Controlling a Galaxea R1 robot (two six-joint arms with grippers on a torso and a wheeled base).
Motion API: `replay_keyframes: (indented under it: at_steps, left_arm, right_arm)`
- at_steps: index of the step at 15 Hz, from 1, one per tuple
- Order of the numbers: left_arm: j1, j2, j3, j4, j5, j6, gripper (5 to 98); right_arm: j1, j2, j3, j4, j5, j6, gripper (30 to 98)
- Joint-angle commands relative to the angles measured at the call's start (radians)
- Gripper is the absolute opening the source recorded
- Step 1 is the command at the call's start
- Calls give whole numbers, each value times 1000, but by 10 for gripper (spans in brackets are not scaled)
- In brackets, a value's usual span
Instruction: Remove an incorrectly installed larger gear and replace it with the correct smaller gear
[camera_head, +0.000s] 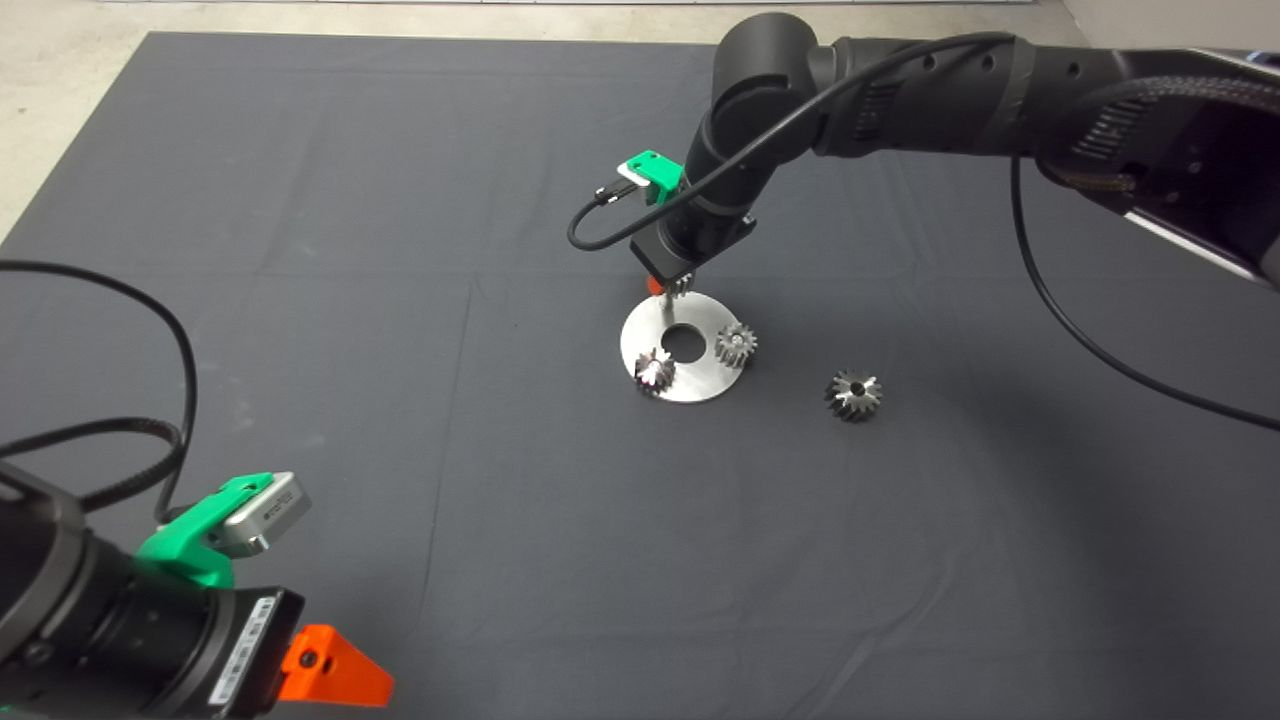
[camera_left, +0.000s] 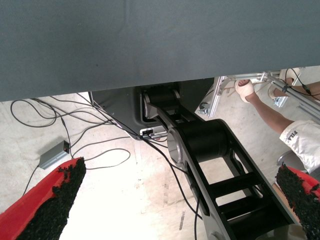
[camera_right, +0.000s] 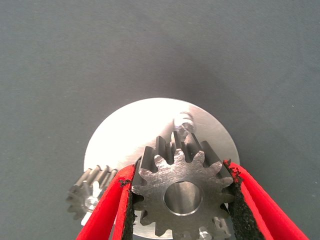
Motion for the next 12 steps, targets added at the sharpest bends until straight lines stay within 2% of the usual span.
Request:
replay_keyframes:
  at_steps: [1,12]
  left_arm:
    - [-2,-3,12,0,0,0,984]
    - [-2,-3,12,0,0,0,984]
  right_arm:
    - [29,6,-14,16,4,-3,407]
    - [19,13,-53,13,4,-9,403]
